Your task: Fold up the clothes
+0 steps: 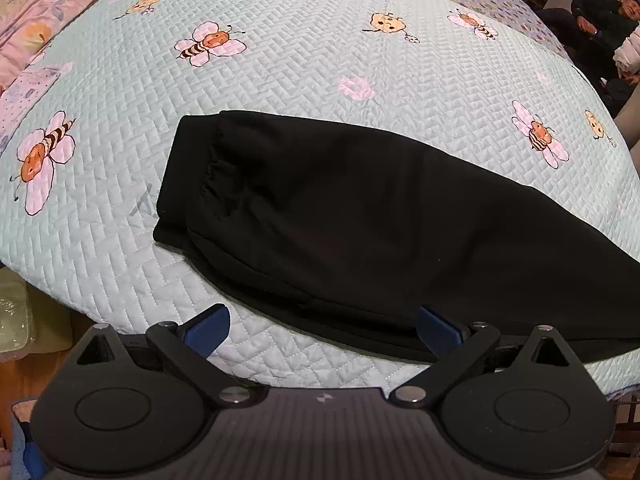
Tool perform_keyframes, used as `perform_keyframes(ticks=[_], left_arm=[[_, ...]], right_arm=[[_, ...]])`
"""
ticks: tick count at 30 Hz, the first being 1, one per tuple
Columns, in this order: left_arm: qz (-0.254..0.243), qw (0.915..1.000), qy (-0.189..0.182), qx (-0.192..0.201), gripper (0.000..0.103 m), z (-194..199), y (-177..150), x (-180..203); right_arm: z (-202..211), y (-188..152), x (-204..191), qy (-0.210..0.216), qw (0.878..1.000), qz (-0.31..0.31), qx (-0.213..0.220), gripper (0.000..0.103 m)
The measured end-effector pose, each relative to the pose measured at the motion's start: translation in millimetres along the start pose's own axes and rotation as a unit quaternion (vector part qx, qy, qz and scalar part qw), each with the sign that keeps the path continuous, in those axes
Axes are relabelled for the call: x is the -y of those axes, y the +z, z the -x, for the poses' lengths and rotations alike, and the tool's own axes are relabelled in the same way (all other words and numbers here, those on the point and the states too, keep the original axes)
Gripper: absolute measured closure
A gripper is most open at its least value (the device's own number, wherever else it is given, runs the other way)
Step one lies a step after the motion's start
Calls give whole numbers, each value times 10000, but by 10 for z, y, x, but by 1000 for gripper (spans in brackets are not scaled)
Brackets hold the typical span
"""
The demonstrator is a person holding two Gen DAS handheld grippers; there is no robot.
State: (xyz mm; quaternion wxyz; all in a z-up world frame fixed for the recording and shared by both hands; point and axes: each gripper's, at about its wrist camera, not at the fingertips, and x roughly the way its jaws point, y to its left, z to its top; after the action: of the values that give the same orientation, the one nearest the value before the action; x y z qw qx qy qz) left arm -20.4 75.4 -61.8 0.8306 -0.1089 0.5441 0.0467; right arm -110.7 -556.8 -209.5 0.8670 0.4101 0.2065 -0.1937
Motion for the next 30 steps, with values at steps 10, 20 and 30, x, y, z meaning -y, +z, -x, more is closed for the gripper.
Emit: perform_keyframes(ticks=[10,20,30], left_arm=[[22,9999,-91,-46,3,24,-34,-19],[-24,9989,-452,69,3,31,-108,-59],[-765,9885,-1284,216,3,-73,-337,226]], right_arm=[[-13,8,15,-101,9998,-179,-23,89],[263,-9,183,-321,9961,-745,360,56],[443,-969,-853,2320,9547,-80,-1865,55]])
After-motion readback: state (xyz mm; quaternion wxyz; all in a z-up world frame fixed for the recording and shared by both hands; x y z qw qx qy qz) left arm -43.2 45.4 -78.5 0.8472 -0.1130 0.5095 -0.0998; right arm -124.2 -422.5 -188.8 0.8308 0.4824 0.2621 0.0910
